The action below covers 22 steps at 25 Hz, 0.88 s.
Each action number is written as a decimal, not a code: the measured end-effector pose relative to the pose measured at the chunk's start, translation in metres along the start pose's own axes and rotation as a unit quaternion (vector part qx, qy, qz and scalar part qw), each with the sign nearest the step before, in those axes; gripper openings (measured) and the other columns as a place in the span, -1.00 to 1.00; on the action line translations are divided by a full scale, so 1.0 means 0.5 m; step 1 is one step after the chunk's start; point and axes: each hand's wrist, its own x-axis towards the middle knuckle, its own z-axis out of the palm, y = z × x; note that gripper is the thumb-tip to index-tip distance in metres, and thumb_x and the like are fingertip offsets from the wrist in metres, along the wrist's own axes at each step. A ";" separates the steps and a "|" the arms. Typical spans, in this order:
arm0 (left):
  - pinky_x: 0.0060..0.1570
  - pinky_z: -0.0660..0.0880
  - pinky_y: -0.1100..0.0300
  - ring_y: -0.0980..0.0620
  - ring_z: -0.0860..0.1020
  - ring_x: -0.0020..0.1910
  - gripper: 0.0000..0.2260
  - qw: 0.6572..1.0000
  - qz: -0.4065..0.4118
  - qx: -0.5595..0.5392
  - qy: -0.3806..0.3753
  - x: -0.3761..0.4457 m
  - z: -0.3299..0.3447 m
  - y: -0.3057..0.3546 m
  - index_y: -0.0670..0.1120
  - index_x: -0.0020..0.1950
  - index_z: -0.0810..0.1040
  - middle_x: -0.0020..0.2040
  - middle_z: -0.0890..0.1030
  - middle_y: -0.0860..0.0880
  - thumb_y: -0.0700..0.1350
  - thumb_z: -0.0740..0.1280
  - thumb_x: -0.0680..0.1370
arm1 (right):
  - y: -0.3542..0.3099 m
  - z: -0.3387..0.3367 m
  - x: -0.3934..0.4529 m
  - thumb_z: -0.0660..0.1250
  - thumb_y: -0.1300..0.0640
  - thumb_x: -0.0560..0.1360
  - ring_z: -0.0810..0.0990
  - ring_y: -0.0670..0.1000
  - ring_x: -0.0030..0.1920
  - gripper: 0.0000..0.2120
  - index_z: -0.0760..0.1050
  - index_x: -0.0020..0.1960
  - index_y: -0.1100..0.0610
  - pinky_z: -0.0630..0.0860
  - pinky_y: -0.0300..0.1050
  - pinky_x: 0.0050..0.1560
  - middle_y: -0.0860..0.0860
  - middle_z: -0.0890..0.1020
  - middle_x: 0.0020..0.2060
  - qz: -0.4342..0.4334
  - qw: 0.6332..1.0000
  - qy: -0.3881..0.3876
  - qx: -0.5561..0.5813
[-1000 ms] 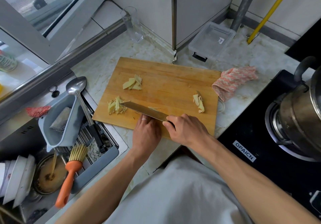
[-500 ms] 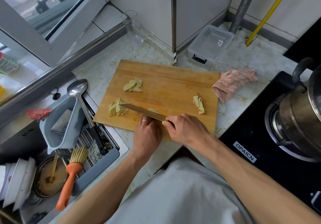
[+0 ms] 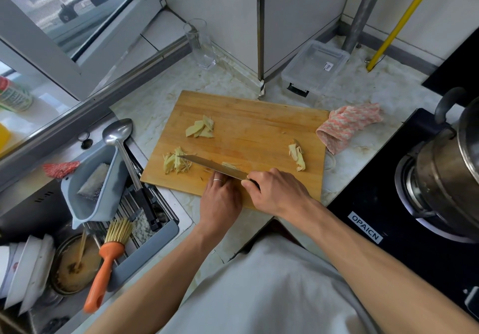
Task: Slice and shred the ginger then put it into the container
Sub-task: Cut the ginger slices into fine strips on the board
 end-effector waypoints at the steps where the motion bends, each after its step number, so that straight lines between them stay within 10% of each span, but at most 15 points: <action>1: -0.01 0.58 -0.02 -0.27 0.56 0.09 -0.89 1.000 0.000 -0.002 0.002 0.001 0.000 0.001 -0.19 -0.11 0.67 0.04 0.61 -0.20 -0.32 0.44 0.40 | 0.000 0.000 0.001 0.09 -0.13 0.67 0.61 0.29 -0.11 -0.64 0.51 0.01 0.11 0.35 -0.04 -0.23 0.16 0.64 -0.14 0.000 1.000 -0.001 0.001; 22: 0.00 0.55 -0.01 -0.21 0.53 0.08 -0.91 1.000 -0.016 0.002 -0.013 -0.001 -0.002 0.009 -0.17 -0.08 0.66 0.02 0.59 -0.17 -0.27 0.37 0.48 | 0.002 0.007 0.005 0.07 -0.13 0.68 0.60 0.31 -0.06 -0.63 0.51 0.04 0.11 0.32 -0.03 -0.22 0.19 0.64 -0.10 0.007 1.000 0.002 -0.003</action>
